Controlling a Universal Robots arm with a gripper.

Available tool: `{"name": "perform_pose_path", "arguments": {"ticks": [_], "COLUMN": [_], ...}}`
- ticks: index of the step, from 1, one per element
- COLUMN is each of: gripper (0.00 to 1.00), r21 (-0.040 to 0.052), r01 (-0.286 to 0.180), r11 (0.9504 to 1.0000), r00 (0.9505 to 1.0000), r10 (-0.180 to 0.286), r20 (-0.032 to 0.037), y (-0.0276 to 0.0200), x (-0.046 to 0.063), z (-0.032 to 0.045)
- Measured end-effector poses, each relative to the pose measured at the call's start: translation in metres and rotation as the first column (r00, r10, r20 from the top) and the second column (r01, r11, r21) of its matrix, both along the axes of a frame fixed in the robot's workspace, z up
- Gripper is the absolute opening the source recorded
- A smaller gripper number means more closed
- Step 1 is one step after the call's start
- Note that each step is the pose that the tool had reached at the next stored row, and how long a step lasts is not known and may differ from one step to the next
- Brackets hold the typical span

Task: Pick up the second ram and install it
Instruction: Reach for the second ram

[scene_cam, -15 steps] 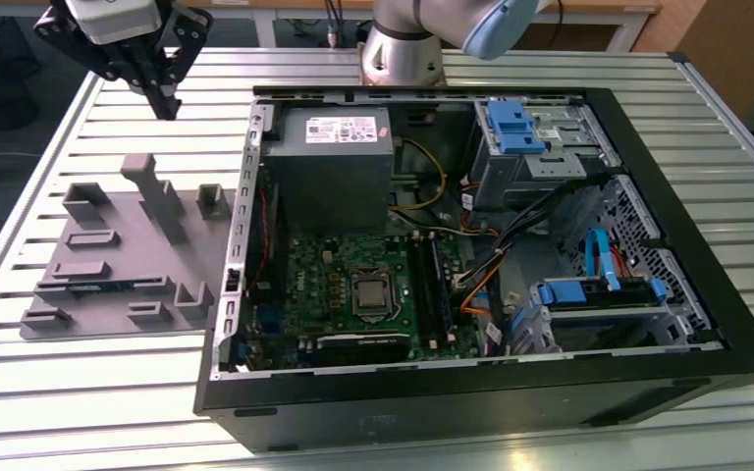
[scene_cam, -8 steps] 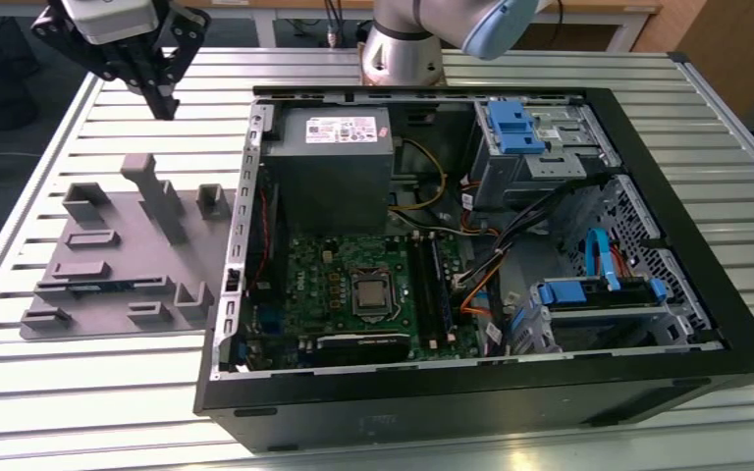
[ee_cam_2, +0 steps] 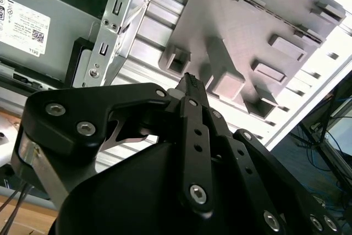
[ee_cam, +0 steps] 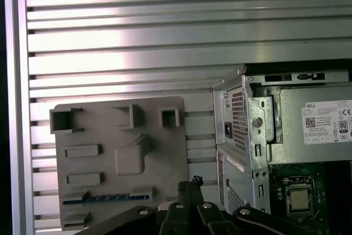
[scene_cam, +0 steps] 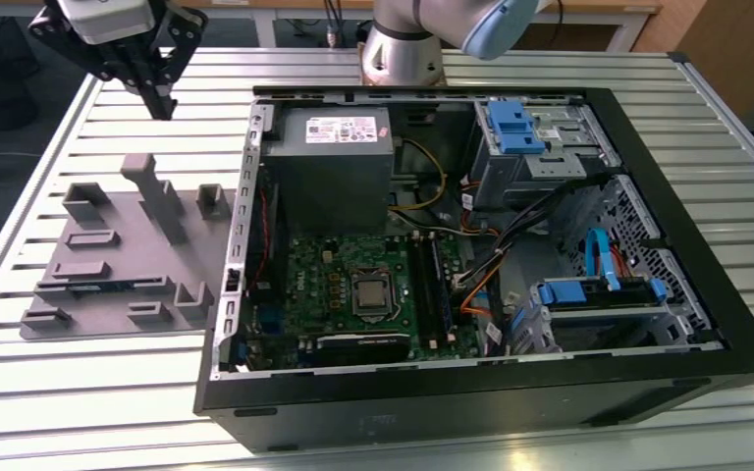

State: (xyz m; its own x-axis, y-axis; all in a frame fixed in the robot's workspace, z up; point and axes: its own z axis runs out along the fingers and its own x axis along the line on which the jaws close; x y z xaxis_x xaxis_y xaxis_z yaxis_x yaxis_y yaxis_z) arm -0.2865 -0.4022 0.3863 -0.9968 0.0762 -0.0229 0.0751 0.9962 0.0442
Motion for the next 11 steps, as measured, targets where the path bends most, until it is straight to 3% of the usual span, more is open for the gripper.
{"name": "perform_pose_path", "arguments": {"ticks": [11], "gripper": [0.11], "r21": [0.0000], "r01": [0.000], "r11": [1.0000], "r00": [1.0000], "r10": [0.000], "r20": [0.0000], "y": [0.0000], "x": [-0.0031], "z": [0.0000]}}
